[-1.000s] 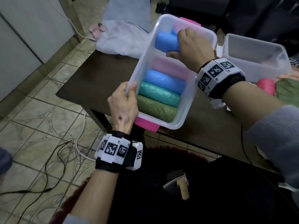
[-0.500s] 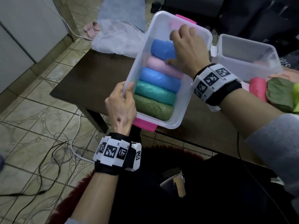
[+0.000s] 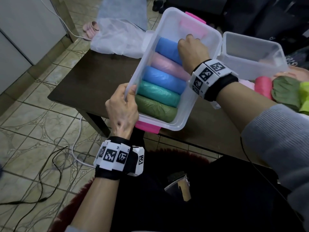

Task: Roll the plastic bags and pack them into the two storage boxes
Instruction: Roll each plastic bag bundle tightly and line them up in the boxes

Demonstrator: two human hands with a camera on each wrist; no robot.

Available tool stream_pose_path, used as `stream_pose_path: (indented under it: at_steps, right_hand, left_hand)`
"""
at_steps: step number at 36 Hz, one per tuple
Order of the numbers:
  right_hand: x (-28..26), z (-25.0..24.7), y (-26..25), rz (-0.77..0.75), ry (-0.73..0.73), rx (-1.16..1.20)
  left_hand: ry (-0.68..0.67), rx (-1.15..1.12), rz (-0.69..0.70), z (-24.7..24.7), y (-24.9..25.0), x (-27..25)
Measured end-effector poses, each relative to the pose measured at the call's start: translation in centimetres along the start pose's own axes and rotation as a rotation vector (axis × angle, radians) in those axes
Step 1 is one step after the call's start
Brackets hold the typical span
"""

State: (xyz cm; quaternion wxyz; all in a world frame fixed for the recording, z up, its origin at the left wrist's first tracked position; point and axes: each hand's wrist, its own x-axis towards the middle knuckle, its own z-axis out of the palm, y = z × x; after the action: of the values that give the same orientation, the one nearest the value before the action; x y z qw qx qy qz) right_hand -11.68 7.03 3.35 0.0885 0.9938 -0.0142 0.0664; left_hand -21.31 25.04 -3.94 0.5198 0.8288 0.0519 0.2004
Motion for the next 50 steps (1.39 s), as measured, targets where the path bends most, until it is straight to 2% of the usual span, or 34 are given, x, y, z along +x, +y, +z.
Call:
stream_pose_path:
  at_steps: [8,14,16,19,21,23,24,27,28,31,33,36,44,47,50]
  right_hand:
    - [0.4,0.3,1.2,-0.043,-0.054,0.084]
    - [0.6,0.4,1.7,-0.07,-0.134,0.091]
    - [0.4,0.2,1.6,-0.085,-0.118,0.072]
    - [-0.5,0.5,1.3,-0.178,0.052,0.096]
    - [-1.0,1.4,1.3,-0.184,0.299,0.16]
    - [-1.7,2.1,1.3,-0.07,0.534,0.321]
    - [-2.1,2.3,1.4,0.021,0.598,0.41]
    - [-4.1,2.8,1.3,0.275,0.486,0.841]
    - [-4.7,3.2,1.2,0.359,0.412,1.007]
    - [-6.5,3.8,0.4,0.574,0.048,1.436]
    - [-7.0,4.3,-0.3,0.642,-0.042,1.621]
    - [-7.0,5.1,-0.7,0.592,-0.04,1.636]
    - [-6.0,7.2,-0.2,0.528,-0.1,1.612]
    - [-6.9,6.4,0.1,0.511,-0.13,1.564]
    - [-8.2,4.7,0.8,0.505,-0.224,1.576]
  left_hand:
    - [-0.024,-0.002,0.018,-0.1,0.2,0.2]
    - [-0.002,0.011,-0.025,0.0,0.3,0.5]
    - [0.003,0.02,-0.042,0.1,0.5,0.5]
    - [0.013,0.035,-0.058,0.2,0.8,0.7]
    - [0.007,0.046,-0.056,0.3,1.0,0.8]
    - [0.003,0.058,-0.057,0.4,1.1,1.0]
    - [-0.002,0.062,-0.059,0.5,1.2,1.1]
    - [-0.017,0.078,-0.068,0.8,1.4,1.7]
    - [-0.026,0.088,-0.074,0.9,1.5,1.9]
    - [-0.051,0.139,-0.114,1.0,1.8,2.6]
    - [-0.065,0.169,-0.158,1.1,2.0,3.2]
    - [-0.099,0.192,-0.217,1.2,2.1,4.0]
    - [-0.18,0.261,-0.239,1.8,2.2,5.3]
    - [-0.192,0.292,-0.249,1.9,2.3,5.4]
    - [-0.181,0.339,-0.206,1.9,2.6,5.1]
